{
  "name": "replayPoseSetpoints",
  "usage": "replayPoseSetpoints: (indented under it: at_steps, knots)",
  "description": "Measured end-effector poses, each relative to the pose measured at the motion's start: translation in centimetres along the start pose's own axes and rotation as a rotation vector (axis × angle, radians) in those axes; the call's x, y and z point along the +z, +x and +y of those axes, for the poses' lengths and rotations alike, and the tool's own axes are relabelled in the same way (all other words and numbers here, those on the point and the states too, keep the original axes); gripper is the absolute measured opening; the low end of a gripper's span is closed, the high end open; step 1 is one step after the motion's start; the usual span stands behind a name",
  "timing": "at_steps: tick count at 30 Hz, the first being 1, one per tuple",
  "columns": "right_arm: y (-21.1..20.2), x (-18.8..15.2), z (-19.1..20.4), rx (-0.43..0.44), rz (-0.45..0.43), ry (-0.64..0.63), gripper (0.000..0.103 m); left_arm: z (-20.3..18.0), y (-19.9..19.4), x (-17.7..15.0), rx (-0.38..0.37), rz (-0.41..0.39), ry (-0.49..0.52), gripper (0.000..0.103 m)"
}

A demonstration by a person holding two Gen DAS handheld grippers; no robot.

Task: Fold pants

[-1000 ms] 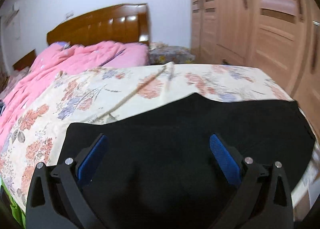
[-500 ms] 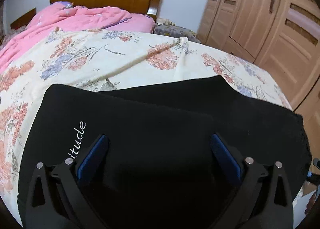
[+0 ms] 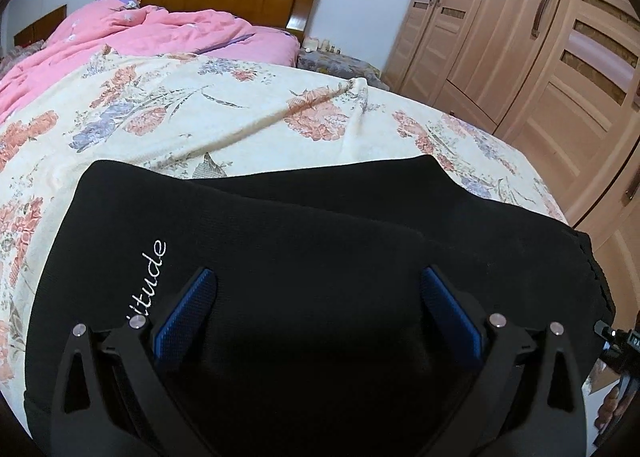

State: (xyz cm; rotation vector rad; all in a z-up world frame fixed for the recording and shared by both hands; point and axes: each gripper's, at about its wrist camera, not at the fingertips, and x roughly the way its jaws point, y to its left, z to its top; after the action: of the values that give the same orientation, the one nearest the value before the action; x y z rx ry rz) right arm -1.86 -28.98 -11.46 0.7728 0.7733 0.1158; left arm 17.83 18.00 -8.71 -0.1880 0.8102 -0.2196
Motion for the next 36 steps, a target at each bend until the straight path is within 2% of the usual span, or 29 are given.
replayPoseSetpoints:
  at_steps: [3, 6, 8, 12, 14, 15, 17, 18, 19, 20, 22, 24, 26, 30, 31, 33, 36]
  knots:
    - [-1.4, -0.3, 1.3, 0.055, -0.066, -0.058, 0.024, 0.1, 0.0, 0.0, -0.006, -0.004, -0.007, 0.101]
    - [-2.5, 0.3, 4.3, 0.079, -0.122, -0.171, 0.023, 0.2, -0.1, 0.0, -0.016, -0.007, -0.018, 0.101]
    - [-2.8, 0.6, 7.2, 0.077, -0.153, -0.270, 0.023, 0.2, 0.0, 0.0, -0.017, -0.006, -0.021, 0.101]
    - [-1.2, -0.3, 16.6, 0.102, -0.164, -0.569, 0.021, 0.6, -0.4, 0.2, -0.043, -0.005, -0.041, 0.101]
    - [0.8, -2.4, 21.8, 0.144, -0.131, -0.726, 0.020, 2.1, -1.4, 0.3, -0.136, -0.006, -0.133, 0.101]
    - [1.8, -3.5, 23.5, 0.153, -0.116, -0.792, 0.020, 3.0, -2.0, 0.2, -0.208, -0.009, -0.199, 0.101]
    - [3.9, -7.1, 26.8, 0.149, -0.094, -0.960, 0.019, 4.6, -3.1, 0.1, -0.399, -0.005, -0.329, 0.101]
    - [4.9, -9.0, 27.8, 0.144, -0.083, -1.029, 0.018, 5.1, -3.4, 0.1, -0.529, 0.023, -0.375, 0.101]
    - [5.9, -10.9, 28.5, 0.143, -0.064, -1.086, 0.018, 5.2, -3.6, 0.0, -0.632, 0.046, -0.390, 0.101]
    - [6.8, -12.5, 28.9, 0.140, -0.040, -1.131, 0.018, 5.1, -3.7, 0.0, -0.770, 0.079, -0.398, 0.101]
    - [8.9, -15.8, 28.6, 0.102, 0.008, -1.226, 0.017, 4.8, -3.6, -0.3, -0.853, 0.137, -0.394, 0.101]
    - [10.0, -17.3, 27.7, 0.086, 0.029, -1.260, 0.017, 4.9, -2.8, -0.7, -0.841, 0.190, -0.404, 0.101]
    - [9.8, -17.6, 27.3, 0.071, 0.008, -1.287, 0.017, 5.3, -1.5, -1.2, -0.854, 0.211, -0.434, 0.101]
    - [9.1, -18.3, 27.4, 0.046, -0.020, -1.339, 0.017, 6.2, -1.1, -1.7, -0.947, 0.179, -0.498, 0.101]
    - [9.1, -18.7, 27.6, 0.036, -0.030, -1.360, 0.017, 6.0, -1.1, -1.6, -0.945, 0.183, -0.501, 0.101]
    - [9.2, -19.3, 27.9, 0.028, -0.040, -1.381, 0.017, 4.5, -1.3, -1.0, -0.857, 0.241, -0.409, 0.101]
    - [9.3, -20.2, 27.7, 0.010, -0.052, -1.415, 0.019, 0.6, -0.5, -0.3, -0.653, 0.361, -0.233, 0.101]
